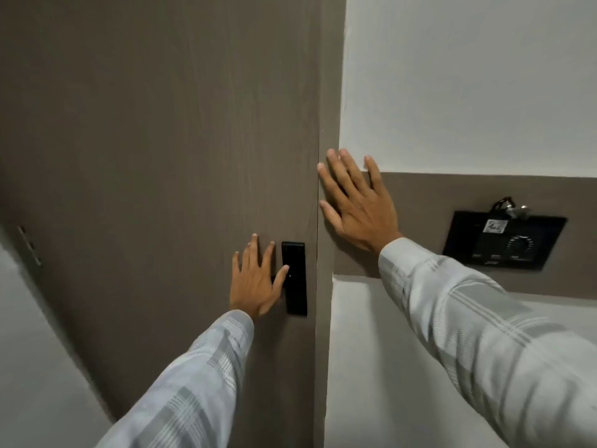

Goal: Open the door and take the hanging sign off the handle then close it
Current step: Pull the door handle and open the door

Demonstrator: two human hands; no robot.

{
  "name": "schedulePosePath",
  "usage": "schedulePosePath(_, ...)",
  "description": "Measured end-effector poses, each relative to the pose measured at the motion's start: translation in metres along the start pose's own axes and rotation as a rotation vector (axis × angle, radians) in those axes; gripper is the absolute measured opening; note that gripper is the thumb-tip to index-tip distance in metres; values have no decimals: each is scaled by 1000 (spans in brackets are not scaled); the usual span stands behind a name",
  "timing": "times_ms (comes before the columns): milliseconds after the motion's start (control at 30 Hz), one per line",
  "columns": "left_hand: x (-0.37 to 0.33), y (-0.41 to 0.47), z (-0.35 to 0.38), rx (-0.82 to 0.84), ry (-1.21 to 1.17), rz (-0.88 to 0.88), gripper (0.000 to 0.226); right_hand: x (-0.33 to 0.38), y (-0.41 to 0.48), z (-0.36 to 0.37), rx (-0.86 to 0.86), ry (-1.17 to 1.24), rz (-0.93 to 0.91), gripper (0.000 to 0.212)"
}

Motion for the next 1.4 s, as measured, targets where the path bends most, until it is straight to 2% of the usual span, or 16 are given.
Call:
schedulePosePath(133, 13, -17, 28, 42, -111, -110, 74, 1, 4, 2, -47, -40, 4, 61)
schedulePosePath(233, 17, -22, 43, 31, -91, -127, 75, 4, 3, 3, -45, -39, -2, 61)
schedulePosePath(567, 6, -47, 77, 92, -421, -364, 48, 2, 1, 6, -26, -44, 9, 62)
schedulePosePath(767, 7, -59, 78, 147, -526, -364, 52, 1, -1, 4, 4, -20, 19, 60)
schedulePosePath(900, 21, -63, 56, 123, -405, -279, 64, 3, -3, 1, 26, 13, 34, 58)
schedulePosePath(1133, 30, -65, 5, 32, -89, 1, 62, 4, -4, -6, 104, 88, 40, 72)
schedulePosePath(1267, 33, -79, -7, 67, -38, 13, 61, 5, -6, -5, 129, 133, 58, 74)
schedulePosePath(1400, 38, -94, -21, 45, 2, -35, 65, 6, -7, -8, 65, 216, 85, 68)
Point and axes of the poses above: each hand's wrist, its own y-axis towards the middle knuckle, its own z-axis out of the palm, x = y × z, the point moved 5 cm from there along y, towards the middle knuckle, and after that the axes turned 5 degrees about -z, right-handed, at the moved point
